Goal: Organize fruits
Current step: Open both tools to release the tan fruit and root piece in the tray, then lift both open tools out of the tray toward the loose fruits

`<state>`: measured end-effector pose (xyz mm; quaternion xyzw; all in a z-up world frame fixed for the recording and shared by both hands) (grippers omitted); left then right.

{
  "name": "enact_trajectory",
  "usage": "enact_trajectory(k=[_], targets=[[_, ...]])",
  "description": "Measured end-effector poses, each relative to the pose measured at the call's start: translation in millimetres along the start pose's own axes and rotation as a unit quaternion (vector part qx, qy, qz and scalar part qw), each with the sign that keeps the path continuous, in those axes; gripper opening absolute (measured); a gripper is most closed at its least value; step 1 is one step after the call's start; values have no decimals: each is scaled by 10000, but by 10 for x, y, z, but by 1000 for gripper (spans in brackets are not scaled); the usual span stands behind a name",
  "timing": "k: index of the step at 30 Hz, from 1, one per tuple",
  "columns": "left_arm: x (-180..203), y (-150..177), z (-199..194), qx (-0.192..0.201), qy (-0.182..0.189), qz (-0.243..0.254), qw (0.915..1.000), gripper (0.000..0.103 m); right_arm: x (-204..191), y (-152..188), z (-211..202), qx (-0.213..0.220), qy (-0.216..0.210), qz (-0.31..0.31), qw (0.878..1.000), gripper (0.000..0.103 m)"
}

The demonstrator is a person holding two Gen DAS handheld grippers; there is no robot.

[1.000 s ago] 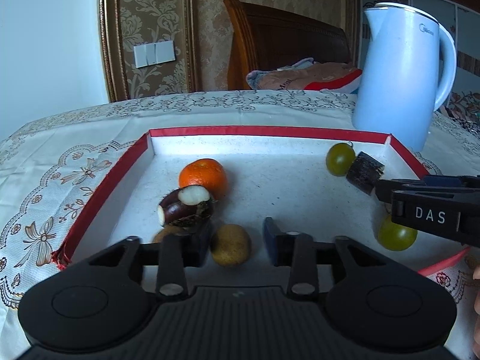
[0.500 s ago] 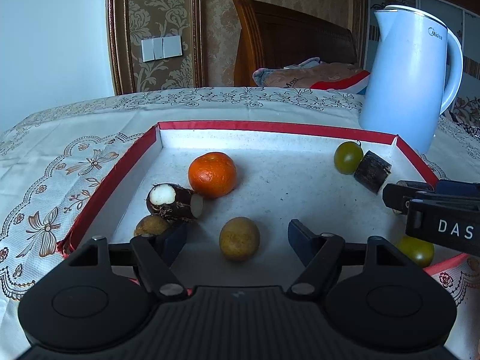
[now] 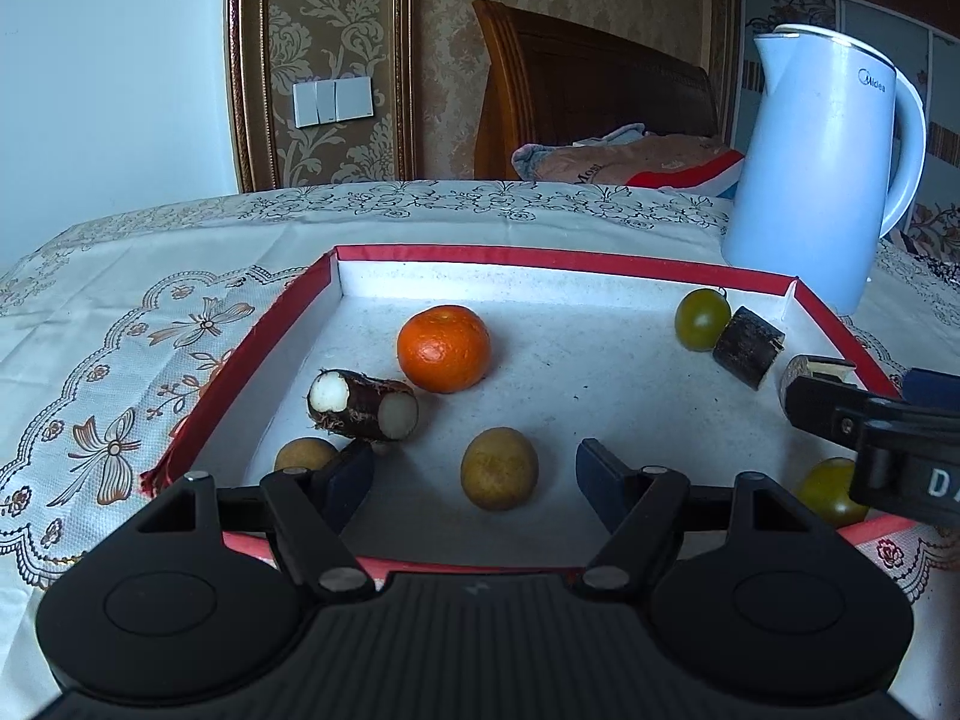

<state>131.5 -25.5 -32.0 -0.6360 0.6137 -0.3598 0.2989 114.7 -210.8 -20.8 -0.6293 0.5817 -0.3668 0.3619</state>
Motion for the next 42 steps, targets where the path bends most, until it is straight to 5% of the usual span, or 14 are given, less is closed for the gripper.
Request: enact_trajectory(k=[5,13,21,31,42], targets=[[-62,32,-168,159,30,-4,9999,74,67,42,-209,365,367,6,9987,99],[-230,62,-453,419,83,-223,9988,74,186,152,-447,482,150,390,9980,99],[-343,72,-547,441,117,-385,9982,74,125,289,-698,554,-405,364,9970,100],[-463,51,-570,387,157,-726,9965,74,-336,473,-965,327,-1690,-409,9842,100],[-472,46,-578,408,50,-742,9964,74,-822,529,-770,-269,-1145,-1192,9859,92]])
Point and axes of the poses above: each gripper's, at about its wrist camera, not at the fingertips, and z roughly the way its jaws point, x to its right, y to its underside, the point moved 3 cm from there along z, roughly the way its jaws point, and after that the axes turned 6 degrees about -z, right-handed, at the moved point
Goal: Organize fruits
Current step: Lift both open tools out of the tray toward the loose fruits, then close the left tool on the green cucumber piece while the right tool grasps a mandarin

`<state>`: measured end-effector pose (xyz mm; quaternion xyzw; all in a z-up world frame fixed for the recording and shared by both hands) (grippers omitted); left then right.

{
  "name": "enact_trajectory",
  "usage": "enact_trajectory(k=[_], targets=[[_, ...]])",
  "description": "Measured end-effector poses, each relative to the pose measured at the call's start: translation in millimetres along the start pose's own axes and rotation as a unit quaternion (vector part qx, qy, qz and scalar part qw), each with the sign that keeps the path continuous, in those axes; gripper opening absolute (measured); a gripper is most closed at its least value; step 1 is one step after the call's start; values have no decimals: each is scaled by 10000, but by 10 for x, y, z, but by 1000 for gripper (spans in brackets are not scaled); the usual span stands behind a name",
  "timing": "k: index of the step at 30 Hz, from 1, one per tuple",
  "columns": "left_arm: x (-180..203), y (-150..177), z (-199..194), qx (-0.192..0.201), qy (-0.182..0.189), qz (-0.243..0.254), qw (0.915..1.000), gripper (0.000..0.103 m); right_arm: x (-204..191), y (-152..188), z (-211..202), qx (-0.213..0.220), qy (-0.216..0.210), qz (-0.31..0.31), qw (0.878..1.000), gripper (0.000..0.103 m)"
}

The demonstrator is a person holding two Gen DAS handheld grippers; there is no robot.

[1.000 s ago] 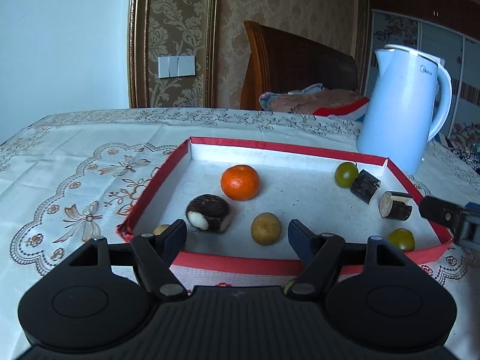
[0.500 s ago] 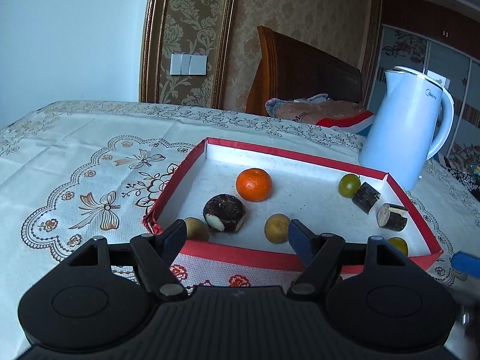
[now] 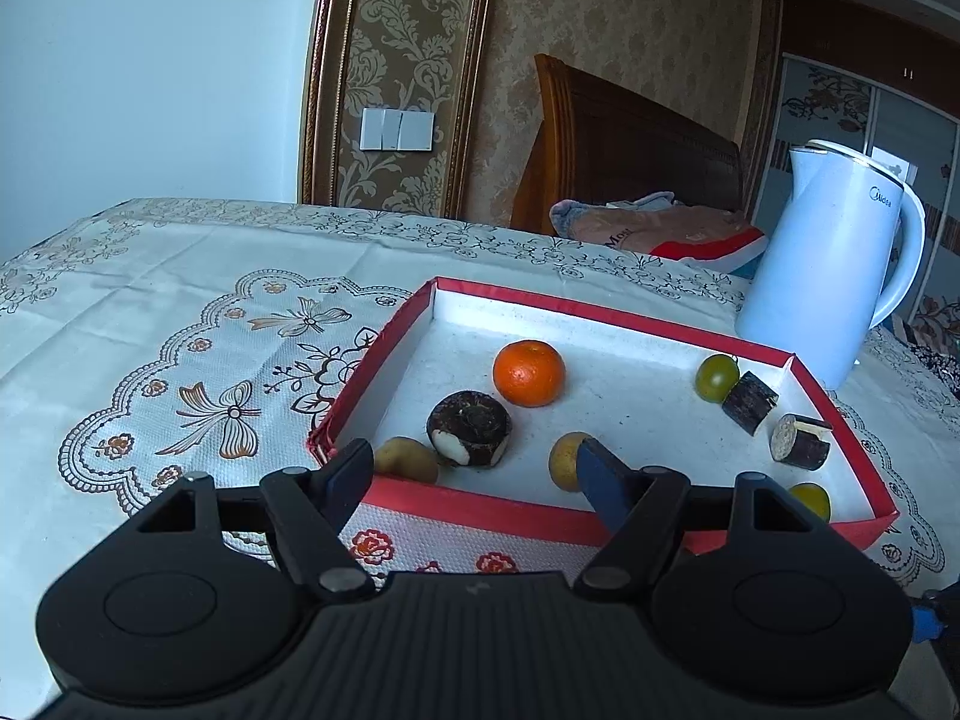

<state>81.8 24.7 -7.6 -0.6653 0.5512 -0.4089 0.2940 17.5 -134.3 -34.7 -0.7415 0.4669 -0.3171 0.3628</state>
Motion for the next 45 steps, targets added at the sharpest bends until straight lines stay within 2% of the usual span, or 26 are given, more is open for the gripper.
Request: enact_trajectory(k=[1,2,3,4,5,9,10,13,14,17,22,24,26,29,32,37,41,45], targets=[[-1,1,1,5,-1,10,10000,74,-15,-9,33,-72,66,-22,9999,87],[1,1,0,8,-2,17,10000,74,-24,-12,60,-140,102,-26,9998,74],[2,1,-1,10,4,23,10000,74,-24,-10,78,-189,96,-6,9998,66],[4,1,-4,10,17,28,10000,74,-10,-3,89,-224,40,22,9997,49],[6,2,-8,9,38,33,10000,74,10,5,92,-257,48,78,9996,41],[28,9,-36,5,138,60,9999,74,198,55,18,-204,330,417,9984,39],[39,20,-45,-23,178,81,9998,75,268,76,-8,-201,502,475,9974,41],[83,82,-93,-133,340,198,9991,75,539,153,-56,-202,948,822,9919,54],[105,110,-113,-157,398,251,9988,75,638,174,-58,-218,945,995,9903,62],[193,185,-149,-165,488,447,9977,75,827,241,-22,-314,800,1467,9854,66],[332,274,-91,-184,345,735,9965,75,764,241,10,-378,901,1278,9870,69],[361,279,-91,-105,224,788,9966,81,761,243,17,-408,941,1284,9864,77],[375,284,-106,-95,164,767,9969,82,746,229,28,-468,990,1249,9861,87],[398,294,-184,-5,284,702,9971,82,748,227,41,-513,1012,1245,9857,89],[478,351,-171,-111,370,929,9949,82,754,232,37,-503,994,1263,9857,89],[536,397,-73,-285,267,1082,9934,82,744,228,45,-519,1009,1239,9858,90],[489,410,13,-509,174,940,9941,82,737,226,53,-528,1016,1227,9858,90],[456,419,53,-631,179,861,9941,82,737,228,63,-555,1020,1218,9857,95]])
Point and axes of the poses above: each gripper's, at about its wrist camera, not at the fingertips, and z roughly the way its jaws point, x to its right, y to its underside, the point moved 3 cm from there along z, roughly the way its jaws point, and after that the axes turned 6 degrees about -z, right-handed, at the moved point
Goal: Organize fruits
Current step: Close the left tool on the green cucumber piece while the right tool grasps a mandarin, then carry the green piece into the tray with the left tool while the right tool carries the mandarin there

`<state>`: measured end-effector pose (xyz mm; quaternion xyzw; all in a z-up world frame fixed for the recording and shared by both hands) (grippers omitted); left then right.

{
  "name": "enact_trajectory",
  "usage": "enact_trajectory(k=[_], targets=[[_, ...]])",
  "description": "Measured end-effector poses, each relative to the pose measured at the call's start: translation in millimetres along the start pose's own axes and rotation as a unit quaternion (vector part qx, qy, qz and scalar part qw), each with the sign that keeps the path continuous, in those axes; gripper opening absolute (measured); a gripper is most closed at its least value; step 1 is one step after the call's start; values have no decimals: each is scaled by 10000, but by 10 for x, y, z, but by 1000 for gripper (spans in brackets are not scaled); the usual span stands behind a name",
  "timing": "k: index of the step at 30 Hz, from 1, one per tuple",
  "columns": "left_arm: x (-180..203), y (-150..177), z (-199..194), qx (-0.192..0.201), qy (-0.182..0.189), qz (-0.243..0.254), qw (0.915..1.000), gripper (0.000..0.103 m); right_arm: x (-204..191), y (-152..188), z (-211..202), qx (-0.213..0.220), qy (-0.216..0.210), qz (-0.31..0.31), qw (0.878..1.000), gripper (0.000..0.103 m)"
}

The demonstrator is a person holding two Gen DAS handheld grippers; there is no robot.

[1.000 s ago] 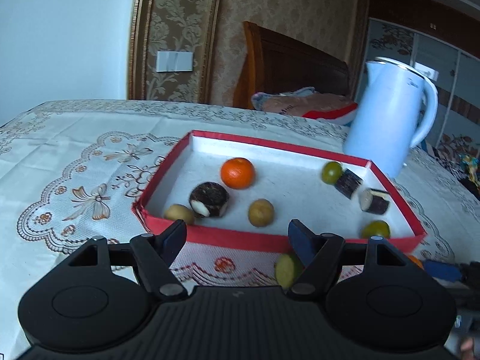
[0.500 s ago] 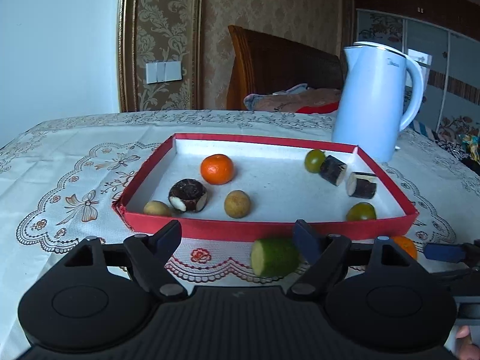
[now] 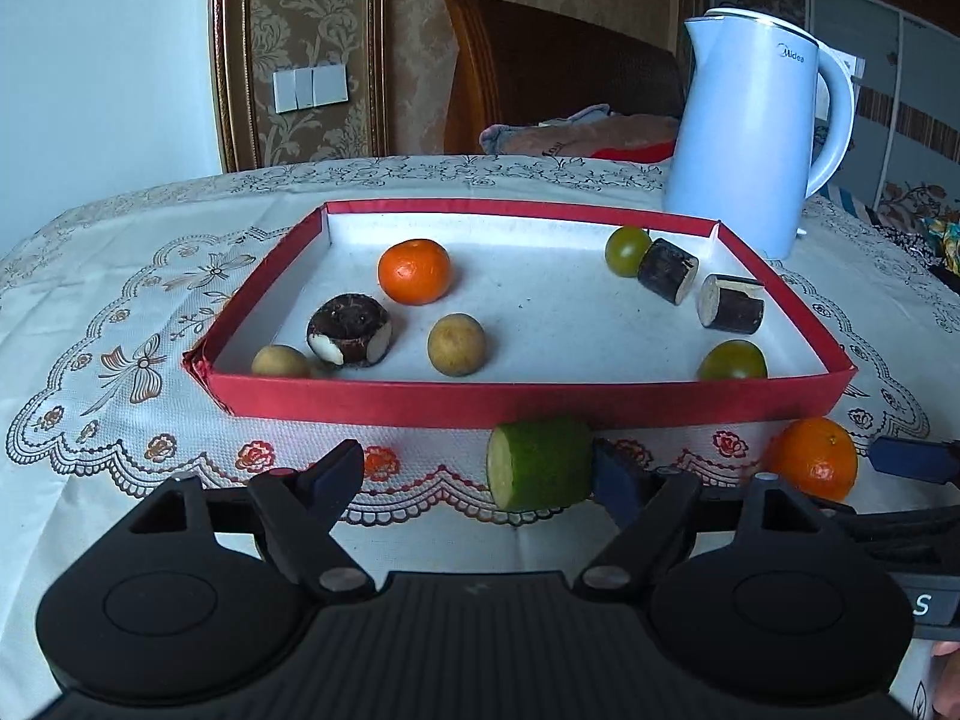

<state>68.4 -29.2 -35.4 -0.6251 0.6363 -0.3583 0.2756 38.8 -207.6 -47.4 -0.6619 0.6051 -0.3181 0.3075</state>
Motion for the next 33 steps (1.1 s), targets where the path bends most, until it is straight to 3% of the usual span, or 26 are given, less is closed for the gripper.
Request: enact_trajectory(k=[3,7,9,16,23,25,28,33], targets=[[1,8,11,-11,-3,49,10000,79,1,0,2,0,2,2,10000,95],[32,11,-20,35,213,138,9997,54,36,-1,-7,52,-30,120,9999,94],[58,20,-22,45,209,212,9995,53,81,-1,-14,97,-69,276,9995,94],[95,46,-19,-66,441,288,9986,33,28,-15,13,50,46,119,9999,84],[109,52,-33,-28,422,328,9986,31,-74,-45,22,96,42,-186,9998,59],[110,52,-42,4,394,336,9987,31,-89,-47,18,113,11,-230,9997,58],[105,47,-57,46,368,344,9987,28,-103,-48,10,154,-68,-266,9995,41],[76,31,-59,76,288,293,9991,28,-106,-45,1,184,-84,-271,9994,41]])
Point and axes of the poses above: each gripper's, at about its wrist camera, not at the fingertips, and z roughly the way its jaws point, x to its right, y to its underside, the point moved 3 cm from there along z, roughly the way its jaws point, and after that the axes turned 6 degrees about -z, right-handed, at the moved point
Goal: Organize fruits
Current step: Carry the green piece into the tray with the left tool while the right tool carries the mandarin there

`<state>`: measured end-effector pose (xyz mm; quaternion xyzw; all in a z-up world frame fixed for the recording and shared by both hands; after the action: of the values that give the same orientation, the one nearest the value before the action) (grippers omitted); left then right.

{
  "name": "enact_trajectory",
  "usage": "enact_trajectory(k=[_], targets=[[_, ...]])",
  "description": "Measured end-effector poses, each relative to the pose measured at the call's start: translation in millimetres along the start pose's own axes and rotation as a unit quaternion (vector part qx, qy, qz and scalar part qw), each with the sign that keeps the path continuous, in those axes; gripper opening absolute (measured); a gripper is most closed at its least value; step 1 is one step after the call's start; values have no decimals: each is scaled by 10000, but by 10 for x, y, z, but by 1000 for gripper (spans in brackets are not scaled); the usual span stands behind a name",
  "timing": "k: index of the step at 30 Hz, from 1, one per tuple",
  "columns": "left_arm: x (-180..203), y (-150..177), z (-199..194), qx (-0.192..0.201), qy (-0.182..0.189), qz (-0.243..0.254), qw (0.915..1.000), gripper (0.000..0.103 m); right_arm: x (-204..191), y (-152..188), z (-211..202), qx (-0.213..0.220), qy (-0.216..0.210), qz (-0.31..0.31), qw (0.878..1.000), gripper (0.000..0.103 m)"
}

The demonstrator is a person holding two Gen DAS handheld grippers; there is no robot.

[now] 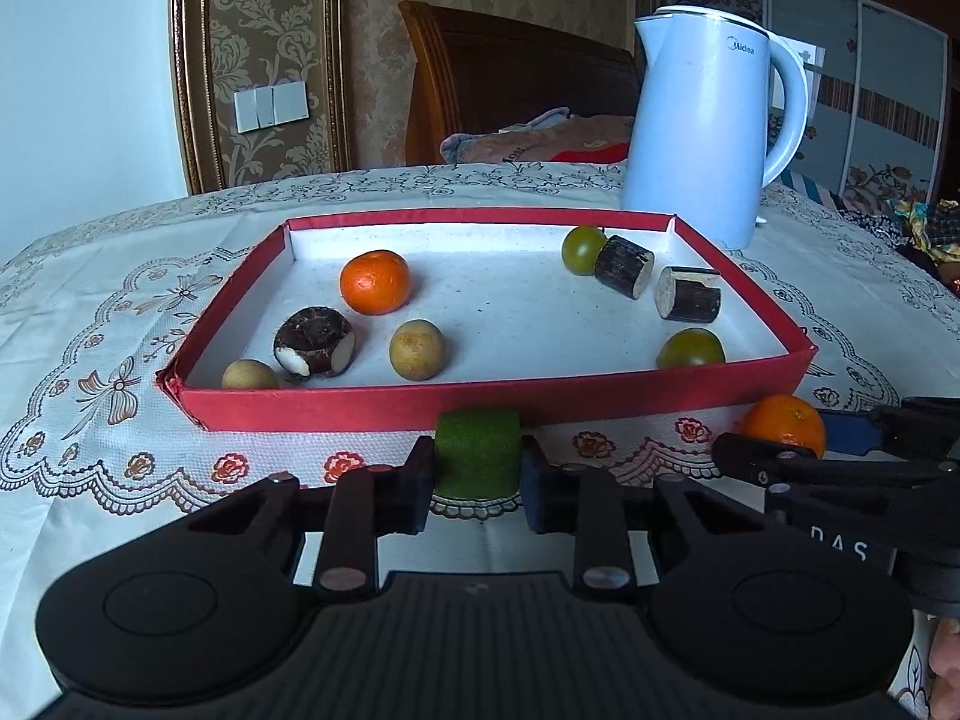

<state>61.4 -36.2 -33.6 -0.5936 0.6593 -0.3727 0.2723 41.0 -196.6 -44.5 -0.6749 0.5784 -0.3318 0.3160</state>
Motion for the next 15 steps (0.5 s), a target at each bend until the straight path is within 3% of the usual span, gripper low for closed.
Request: enact_trajectory(k=[15], targets=[[22,-16,-122,359,-145,134,9992,28,77,5,-125,359,-81,231,9991,40]])
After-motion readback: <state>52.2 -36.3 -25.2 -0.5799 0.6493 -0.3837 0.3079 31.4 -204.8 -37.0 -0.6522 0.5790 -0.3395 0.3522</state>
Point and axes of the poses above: each gripper's, at about its wrist camera, not at the fingertips, and z roughly the way its jaws point, x to its right, y to its underside, the point moved 3 cm from there along z, roughly the way its jaws point, and after that the axes turned 6 degrees about -z, right-handed, at the moved point
